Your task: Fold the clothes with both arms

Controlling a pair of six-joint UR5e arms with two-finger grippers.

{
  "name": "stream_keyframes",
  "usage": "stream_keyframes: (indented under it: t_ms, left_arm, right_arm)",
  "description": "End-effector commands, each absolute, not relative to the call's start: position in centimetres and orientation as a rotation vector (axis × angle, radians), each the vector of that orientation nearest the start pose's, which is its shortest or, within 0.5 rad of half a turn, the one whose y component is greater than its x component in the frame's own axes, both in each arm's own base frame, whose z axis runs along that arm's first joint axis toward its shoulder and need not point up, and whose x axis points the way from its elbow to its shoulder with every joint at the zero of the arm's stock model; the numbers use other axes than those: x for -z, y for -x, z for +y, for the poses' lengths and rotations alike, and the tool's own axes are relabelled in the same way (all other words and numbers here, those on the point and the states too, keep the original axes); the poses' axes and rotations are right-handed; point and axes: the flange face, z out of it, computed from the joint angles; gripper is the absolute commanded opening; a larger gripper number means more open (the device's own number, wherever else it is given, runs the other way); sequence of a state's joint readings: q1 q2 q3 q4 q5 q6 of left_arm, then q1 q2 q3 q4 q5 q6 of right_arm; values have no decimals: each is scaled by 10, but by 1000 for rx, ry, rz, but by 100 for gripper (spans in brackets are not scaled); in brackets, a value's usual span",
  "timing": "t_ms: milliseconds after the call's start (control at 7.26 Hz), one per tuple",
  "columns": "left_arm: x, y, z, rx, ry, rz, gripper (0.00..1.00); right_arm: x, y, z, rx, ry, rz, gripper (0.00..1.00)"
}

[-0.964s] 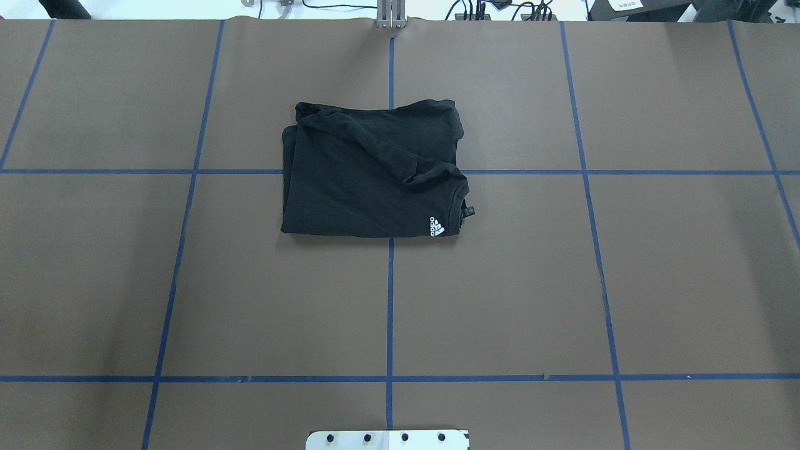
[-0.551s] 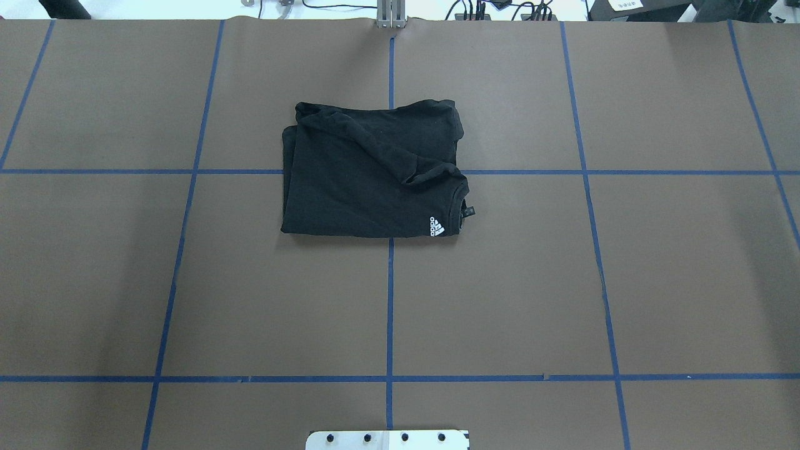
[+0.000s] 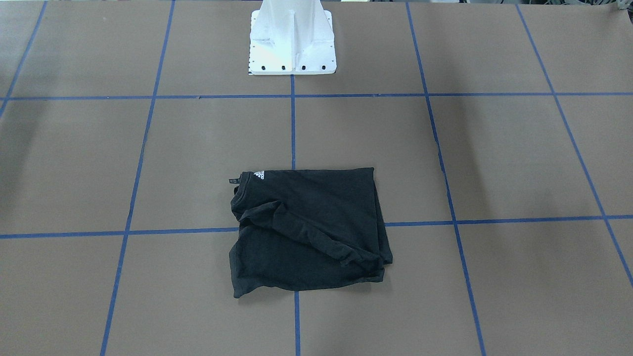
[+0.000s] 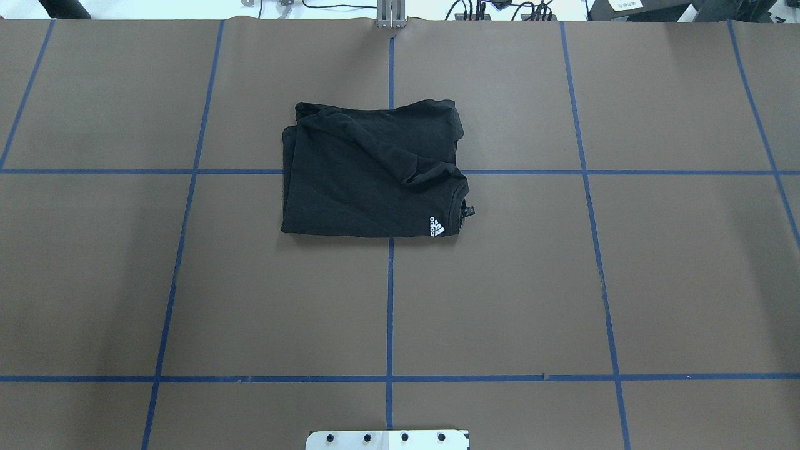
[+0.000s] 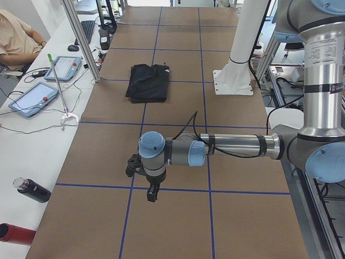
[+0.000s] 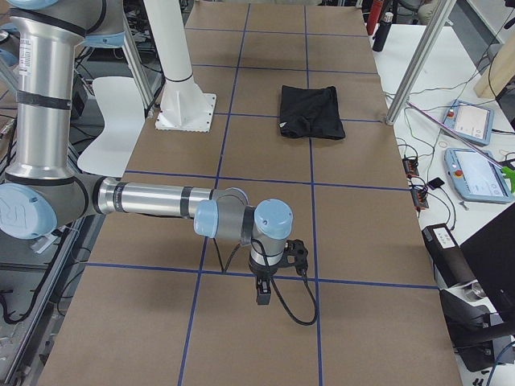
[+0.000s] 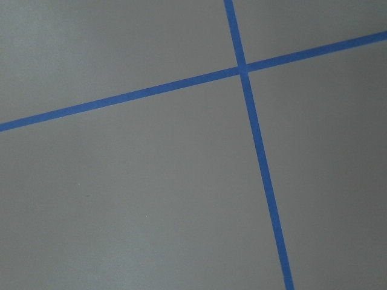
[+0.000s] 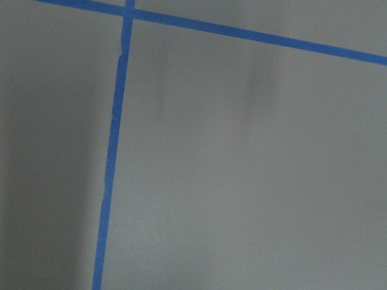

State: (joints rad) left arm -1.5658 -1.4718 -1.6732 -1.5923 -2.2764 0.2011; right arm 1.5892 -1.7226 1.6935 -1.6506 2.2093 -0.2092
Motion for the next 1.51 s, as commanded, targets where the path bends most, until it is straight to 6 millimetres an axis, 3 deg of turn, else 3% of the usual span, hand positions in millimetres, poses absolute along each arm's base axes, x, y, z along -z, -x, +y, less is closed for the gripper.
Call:
stream_keyframes:
  t_ms: [0,1377]
  left_arm:
    - [-652,66,-454,-211,-104,700,100]
    - [-644,66,-461,-215,-122,701,100]
  right_arm:
    - [-684,-79,-417,151,29,-674,100]
    - [-686,-80,-416,153,31,-672,100]
